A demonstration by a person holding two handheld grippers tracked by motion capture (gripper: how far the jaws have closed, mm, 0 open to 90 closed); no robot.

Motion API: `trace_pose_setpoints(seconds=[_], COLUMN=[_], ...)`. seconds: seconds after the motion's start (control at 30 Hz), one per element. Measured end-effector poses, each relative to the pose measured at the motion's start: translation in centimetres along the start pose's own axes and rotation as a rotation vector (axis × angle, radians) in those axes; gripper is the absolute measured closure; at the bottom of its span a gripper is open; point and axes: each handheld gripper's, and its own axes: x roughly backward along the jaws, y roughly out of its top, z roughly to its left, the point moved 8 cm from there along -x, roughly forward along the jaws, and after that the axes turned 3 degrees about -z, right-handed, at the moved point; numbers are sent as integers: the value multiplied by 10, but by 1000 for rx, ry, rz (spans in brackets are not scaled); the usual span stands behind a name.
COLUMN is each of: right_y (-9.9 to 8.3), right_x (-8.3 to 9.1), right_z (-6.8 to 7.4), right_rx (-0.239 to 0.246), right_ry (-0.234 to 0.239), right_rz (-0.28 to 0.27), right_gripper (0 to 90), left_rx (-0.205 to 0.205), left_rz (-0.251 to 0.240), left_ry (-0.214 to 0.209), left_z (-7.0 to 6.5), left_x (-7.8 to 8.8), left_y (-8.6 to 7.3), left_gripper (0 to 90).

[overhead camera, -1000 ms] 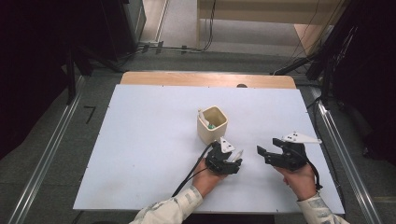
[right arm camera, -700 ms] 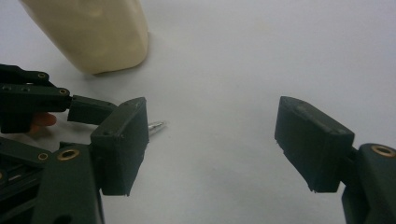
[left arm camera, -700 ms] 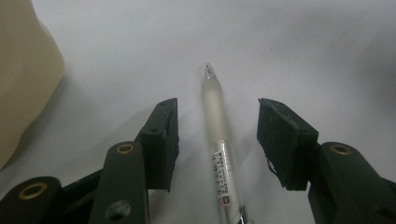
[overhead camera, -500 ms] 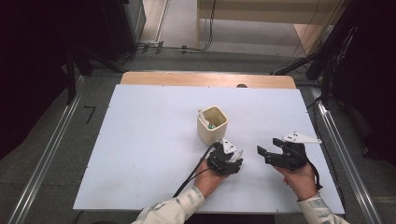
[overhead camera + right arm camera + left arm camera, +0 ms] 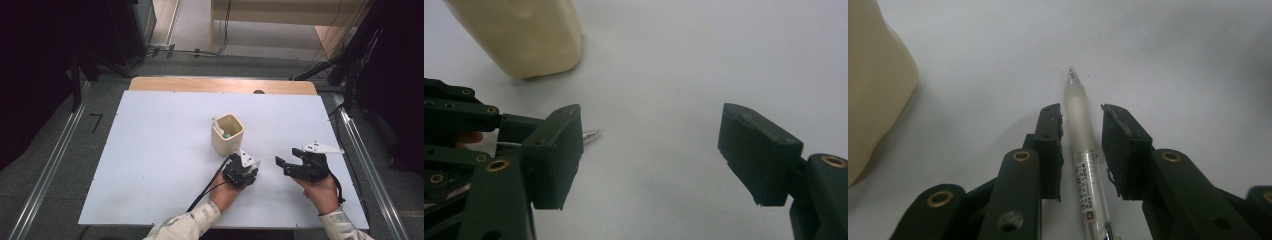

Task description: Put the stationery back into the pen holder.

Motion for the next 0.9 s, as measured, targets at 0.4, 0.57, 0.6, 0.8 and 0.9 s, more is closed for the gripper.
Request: trace_pose_setpoints(seconds=[0.4,0.57,0.6,0.8,0.9], right_y=[0,0,0,1,0], right_x=[0,0,0,0,0], right_z=[0,0,0,0,0], right_rx=[0,-1,-1,-4,-4], right_ry=[-1,-1,0,-1,0], right_rz=[-1,-1,-1,-3,-2], right_gripper=[247,247,247,248,249], left_rx=[-22,-26,-28,-42,-47], left_rz=[12,16,17,35,34], left_ry=[16,17,17,7,7], left_z=[1,1,1,2,2], left_x=[0,0,0,0,0], left_y=[0,0,0,1,1], left_gripper=[787,801,802,813,815])
